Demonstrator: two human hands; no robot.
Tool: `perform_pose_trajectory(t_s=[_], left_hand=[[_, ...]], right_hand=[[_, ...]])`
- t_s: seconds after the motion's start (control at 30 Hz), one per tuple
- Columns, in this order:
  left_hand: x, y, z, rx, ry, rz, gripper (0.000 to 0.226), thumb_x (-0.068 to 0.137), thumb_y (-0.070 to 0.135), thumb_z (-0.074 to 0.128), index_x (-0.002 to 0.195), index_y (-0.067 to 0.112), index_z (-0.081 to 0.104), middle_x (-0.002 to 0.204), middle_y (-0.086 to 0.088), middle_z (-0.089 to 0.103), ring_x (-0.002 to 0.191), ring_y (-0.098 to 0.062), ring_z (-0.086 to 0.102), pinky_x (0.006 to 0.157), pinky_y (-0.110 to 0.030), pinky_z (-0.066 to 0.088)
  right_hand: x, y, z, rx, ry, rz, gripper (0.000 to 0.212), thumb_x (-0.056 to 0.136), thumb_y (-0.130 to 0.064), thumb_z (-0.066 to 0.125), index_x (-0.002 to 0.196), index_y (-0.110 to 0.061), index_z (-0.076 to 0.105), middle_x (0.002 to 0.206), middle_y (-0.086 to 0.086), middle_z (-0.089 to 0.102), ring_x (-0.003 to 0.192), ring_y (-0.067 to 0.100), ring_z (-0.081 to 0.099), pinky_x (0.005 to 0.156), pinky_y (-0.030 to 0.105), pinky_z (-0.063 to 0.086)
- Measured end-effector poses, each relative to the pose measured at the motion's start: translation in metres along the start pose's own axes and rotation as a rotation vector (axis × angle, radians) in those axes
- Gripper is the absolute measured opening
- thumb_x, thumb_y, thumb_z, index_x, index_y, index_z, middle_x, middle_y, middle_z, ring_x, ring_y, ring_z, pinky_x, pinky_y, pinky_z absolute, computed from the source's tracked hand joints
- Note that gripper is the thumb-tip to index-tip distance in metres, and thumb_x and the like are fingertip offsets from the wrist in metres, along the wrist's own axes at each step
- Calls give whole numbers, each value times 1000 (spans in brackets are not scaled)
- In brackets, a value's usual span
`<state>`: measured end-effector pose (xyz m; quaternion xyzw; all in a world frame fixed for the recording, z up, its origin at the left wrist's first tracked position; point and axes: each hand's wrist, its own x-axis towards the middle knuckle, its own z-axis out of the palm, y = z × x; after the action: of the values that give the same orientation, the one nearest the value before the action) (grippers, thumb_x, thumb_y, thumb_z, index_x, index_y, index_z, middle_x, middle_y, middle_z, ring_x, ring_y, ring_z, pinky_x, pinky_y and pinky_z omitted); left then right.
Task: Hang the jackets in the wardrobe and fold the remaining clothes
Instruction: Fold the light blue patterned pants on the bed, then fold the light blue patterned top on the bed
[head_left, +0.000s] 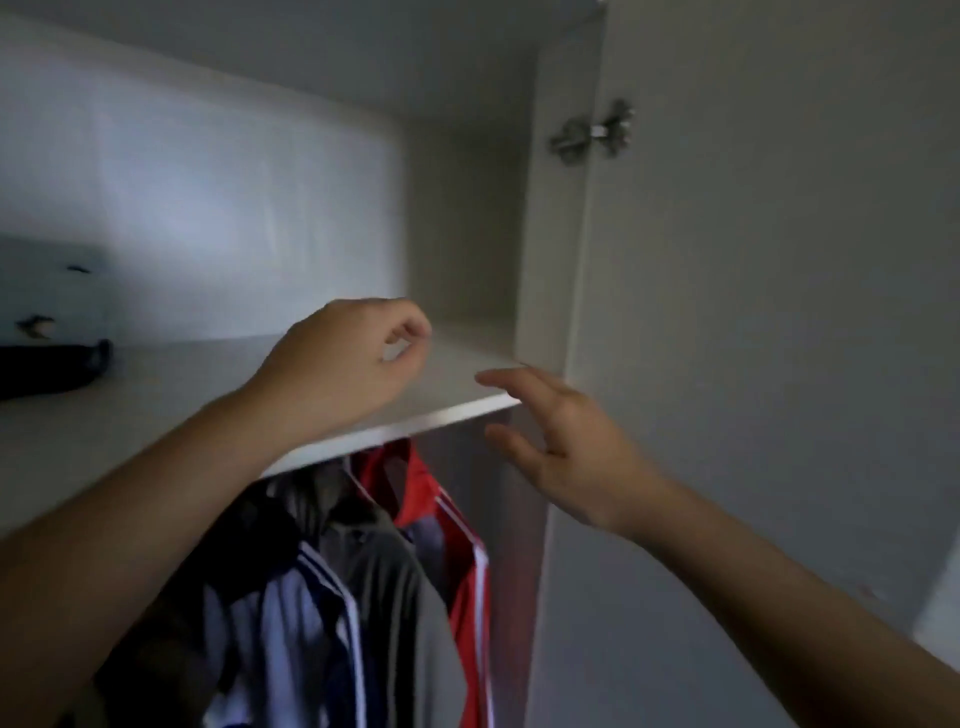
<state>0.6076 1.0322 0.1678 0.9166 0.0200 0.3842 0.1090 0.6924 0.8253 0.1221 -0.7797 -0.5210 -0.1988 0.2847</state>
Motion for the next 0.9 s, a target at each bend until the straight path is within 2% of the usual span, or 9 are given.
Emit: perform_pose_trajectory(t_s=[0.07,0.17,0.33,0.47,0.53,0.63,0.73,0.8,0.9], left_hand=[[-24,75,44,-151,-26,119,28,82,47,45,98,33,63,96,21,66,94,-4,62,81,-32,51],[-69,189,111,-401,-100,240,26,82,41,49,98,28,65,95,21,66,92,1,62,80,-23,48],[-155,367,195,-780,-371,296,16,90,31,55,101,26,66,98,20,67,96,1,61,82,-27,50],[-229,483,226,-1035,-587,360,20,93,33,53,106,26,65,102,20,67,97,7,60,78,-4,44],[-263,529,235,-1122,-701,408,19,93,31,53,107,26,65,102,19,67,96,8,60,76,-1,43],[-306,595,253,-1228,-893,387,12,92,24,58,100,31,65,97,17,70,91,2,64,73,-7,47],[-332,666,267,-1297,-1067,353,9,92,23,60,95,29,66,91,13,71,85,-4,67,79,-26,55],[-339,719,279,-1342,-1148,394,8,90,28,60,92,31,67,89,15,71,86,-5,67,80,-28,54],[-343,801,305,-1395,-1226,421,17,83,34,51,90,32,67,88,14,71,86,-9,67,80,-31,54]], right_hand=[[-84,18,-41,-72,35,129,43,94,-29,55,136,-25,46,132,-5,52,114,8,49,92,14,36],[-215,30,-89,-168,79,374,40,96,-38,50,135,-34,42,132,-15,49,111,5,53,91,25,46],[-401,24,-157,-201,198,832,36,96,-34,50,131,-38,45,130,-20,50,110,-4,50,91,28,49],[-525,6,-208,-237,369,1093,35,94,-34,52,129,-36,48,127,-20,52,106,-7,53,89,22,48],[-580,-5,-228,-248,462,1193,35,93,-33,51,129,-35,50,125,-19,55,104,-6,55,87,23,50],[-650,-11,-254,-237,615,1325,31,93,-23,54,122,-31,56,118,-15,60,95,-4,58,81,22,50],[-705,0,-279,-231,740,1427,28,91,-15,56,117,-26,61,113,-14,63,89,-4,59,75,11,46],[-740,12,-300,-242,809,1465,27,91,-12,57,115,-23,63,108,-15,64,88,-3,59,74,9,47],[-797,28,-339,-284,896,1549,25,91,-10,57,112,-22,64,102,-18,64,88,-2,60,74,11,48]])
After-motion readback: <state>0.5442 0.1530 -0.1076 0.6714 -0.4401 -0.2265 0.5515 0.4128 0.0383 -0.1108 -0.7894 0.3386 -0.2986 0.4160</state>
